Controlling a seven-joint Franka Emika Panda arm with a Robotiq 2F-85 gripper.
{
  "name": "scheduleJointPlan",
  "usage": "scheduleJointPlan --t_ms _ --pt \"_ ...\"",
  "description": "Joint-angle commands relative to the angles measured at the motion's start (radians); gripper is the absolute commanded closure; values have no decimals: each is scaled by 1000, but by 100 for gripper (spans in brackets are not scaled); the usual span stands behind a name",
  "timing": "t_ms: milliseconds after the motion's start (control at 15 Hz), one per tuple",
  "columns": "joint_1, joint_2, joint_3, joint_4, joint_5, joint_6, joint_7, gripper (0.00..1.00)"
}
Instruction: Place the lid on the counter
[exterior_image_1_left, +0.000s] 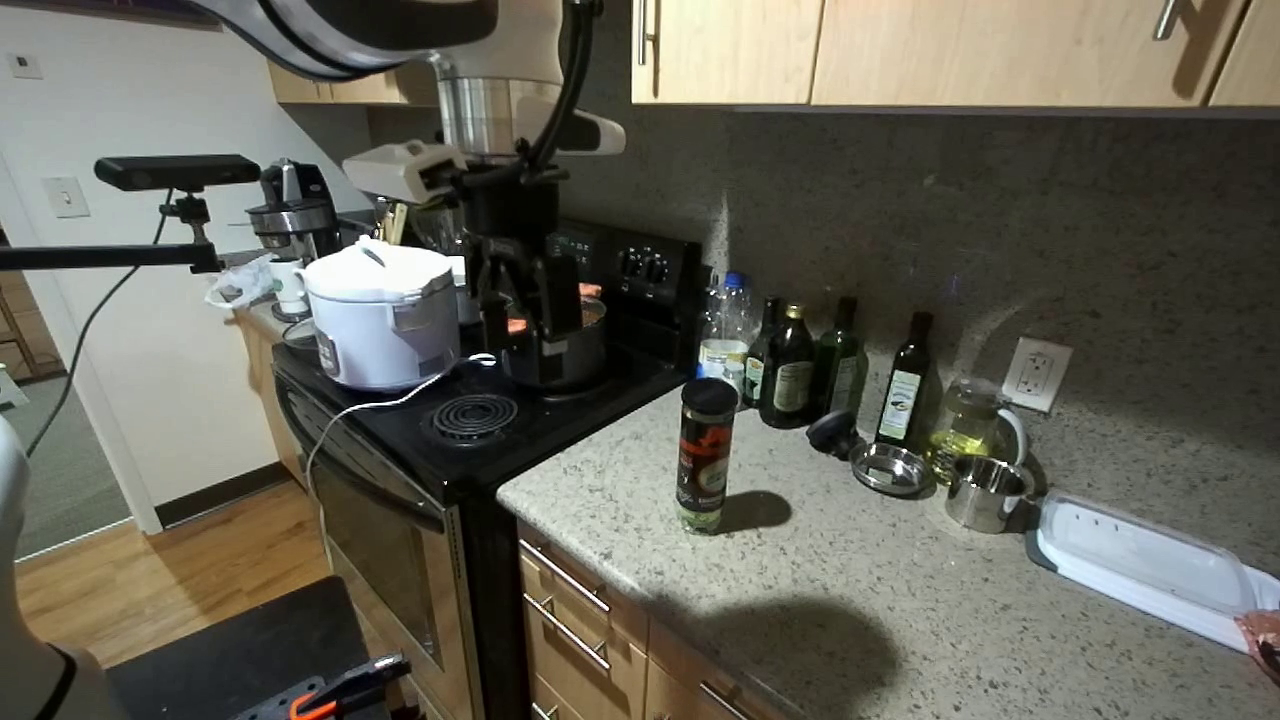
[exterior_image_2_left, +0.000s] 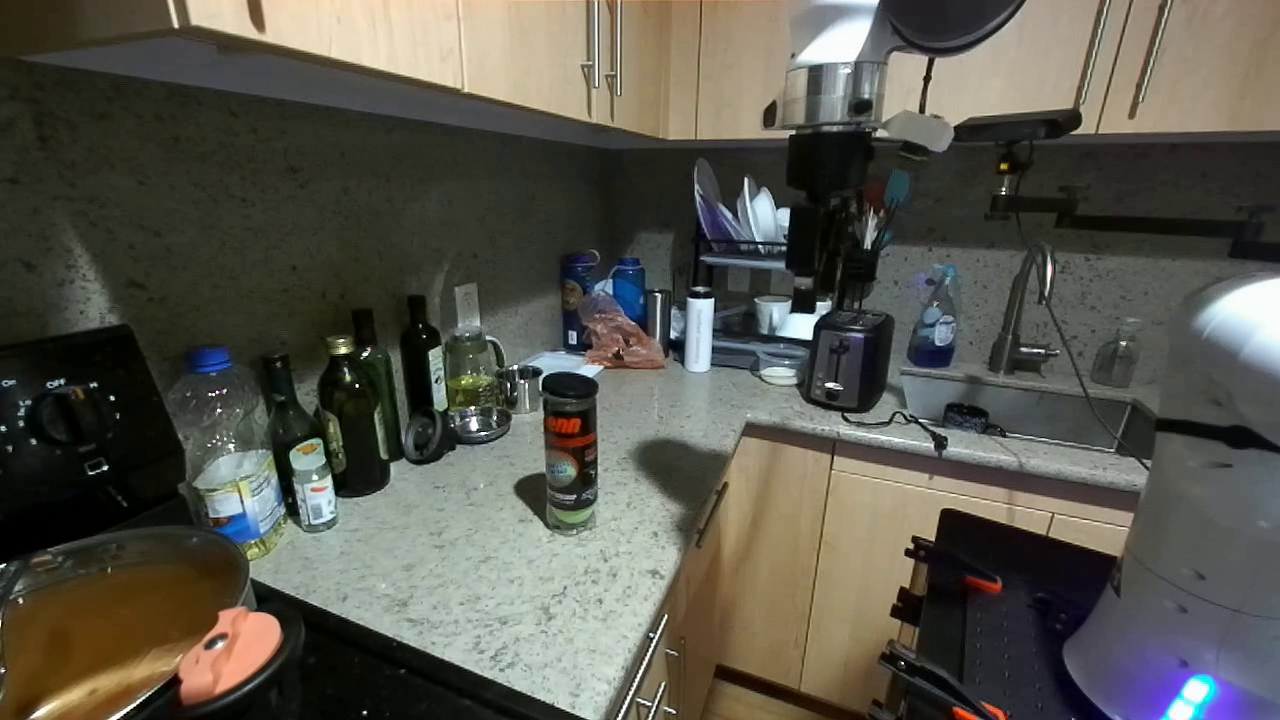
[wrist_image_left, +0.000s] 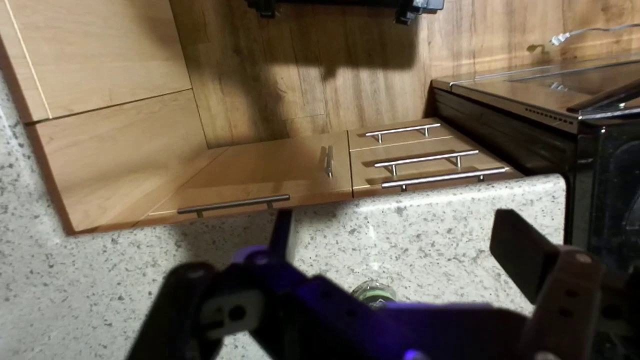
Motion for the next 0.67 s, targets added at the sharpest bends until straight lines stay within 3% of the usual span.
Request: scheduleJointPlan --t_ms 0,267,600 --pt "31 45 21 29 9 -1 -17 0" --pt "56 100 24 29 -1 55 -41 0" --pt "65 198 27 21 -22 215 -69 0"
